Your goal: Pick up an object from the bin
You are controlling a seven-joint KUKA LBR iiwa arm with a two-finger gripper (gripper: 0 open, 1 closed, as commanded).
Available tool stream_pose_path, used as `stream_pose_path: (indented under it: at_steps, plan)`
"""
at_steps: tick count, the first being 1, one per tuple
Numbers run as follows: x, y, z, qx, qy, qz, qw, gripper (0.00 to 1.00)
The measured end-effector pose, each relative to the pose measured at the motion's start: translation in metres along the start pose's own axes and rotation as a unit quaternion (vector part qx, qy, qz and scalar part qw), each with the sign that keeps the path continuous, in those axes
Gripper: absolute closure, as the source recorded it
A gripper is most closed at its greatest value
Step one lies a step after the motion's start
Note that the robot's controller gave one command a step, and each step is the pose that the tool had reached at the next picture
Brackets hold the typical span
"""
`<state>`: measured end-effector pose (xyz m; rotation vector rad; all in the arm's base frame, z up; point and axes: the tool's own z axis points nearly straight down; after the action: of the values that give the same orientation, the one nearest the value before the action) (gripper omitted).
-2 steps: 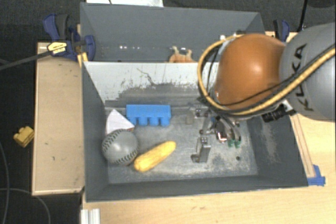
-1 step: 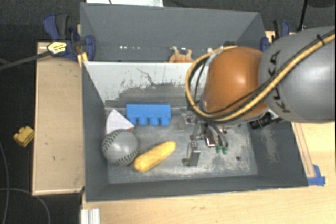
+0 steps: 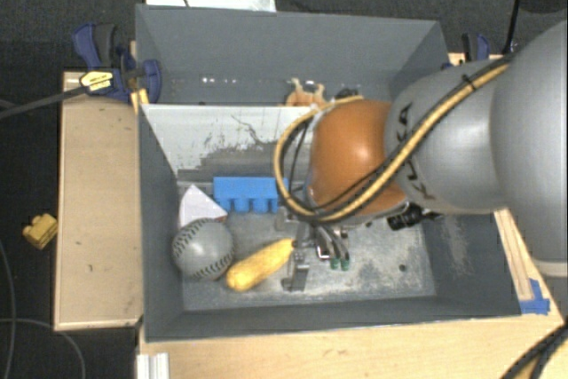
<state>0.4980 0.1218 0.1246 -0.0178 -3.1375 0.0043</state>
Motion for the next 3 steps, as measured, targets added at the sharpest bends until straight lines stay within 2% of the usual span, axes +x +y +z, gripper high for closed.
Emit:
stream_pose_path:
  at_steps: [1,2,3]
  plan:
    - [-0.004,0.023,0.018,-0.003,-0.0028,0.058,0.9983,0.00]
    - [0.000,0.012,0.038,-0.002,-0.0022,0.067,0.9977,0.00]
    - [-0.001,0.022,0.046,-0.002,-0.0033,0.043,0.9991,0.00]
